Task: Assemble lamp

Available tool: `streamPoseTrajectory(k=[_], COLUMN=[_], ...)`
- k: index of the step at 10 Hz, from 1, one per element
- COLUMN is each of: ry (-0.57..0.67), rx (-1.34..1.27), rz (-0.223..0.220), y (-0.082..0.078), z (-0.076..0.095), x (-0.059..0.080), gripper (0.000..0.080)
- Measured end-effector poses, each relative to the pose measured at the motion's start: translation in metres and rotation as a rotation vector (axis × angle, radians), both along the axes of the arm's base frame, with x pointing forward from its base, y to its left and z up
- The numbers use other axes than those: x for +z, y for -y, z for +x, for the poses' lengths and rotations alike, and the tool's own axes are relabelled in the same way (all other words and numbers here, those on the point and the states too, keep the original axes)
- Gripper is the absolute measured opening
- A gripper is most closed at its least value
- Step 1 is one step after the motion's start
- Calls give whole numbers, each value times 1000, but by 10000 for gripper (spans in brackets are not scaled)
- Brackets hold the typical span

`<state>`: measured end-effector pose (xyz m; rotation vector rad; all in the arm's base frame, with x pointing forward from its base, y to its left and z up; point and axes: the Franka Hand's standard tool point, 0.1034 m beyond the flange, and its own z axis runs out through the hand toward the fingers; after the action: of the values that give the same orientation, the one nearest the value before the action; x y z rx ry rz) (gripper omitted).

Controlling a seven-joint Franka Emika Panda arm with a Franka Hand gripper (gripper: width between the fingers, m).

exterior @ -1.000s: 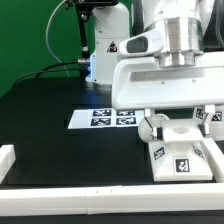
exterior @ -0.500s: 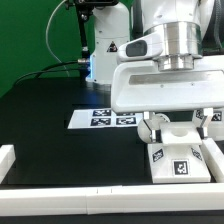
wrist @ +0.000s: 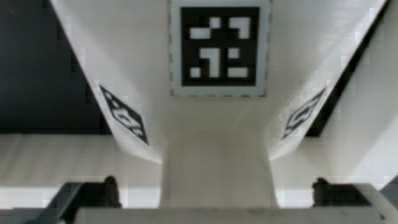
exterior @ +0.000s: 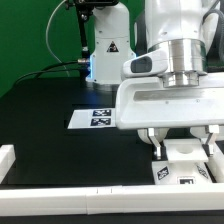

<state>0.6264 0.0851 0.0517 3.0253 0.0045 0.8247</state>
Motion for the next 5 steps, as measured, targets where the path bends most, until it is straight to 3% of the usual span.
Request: streamPoseTrajectory(k=[3, 5], ry=[53, 53], rx=[-8, -9], rz=[7, 3], y=[-11, -10], z=[3, 3], x=[2, 1], gripper=[530, 530])
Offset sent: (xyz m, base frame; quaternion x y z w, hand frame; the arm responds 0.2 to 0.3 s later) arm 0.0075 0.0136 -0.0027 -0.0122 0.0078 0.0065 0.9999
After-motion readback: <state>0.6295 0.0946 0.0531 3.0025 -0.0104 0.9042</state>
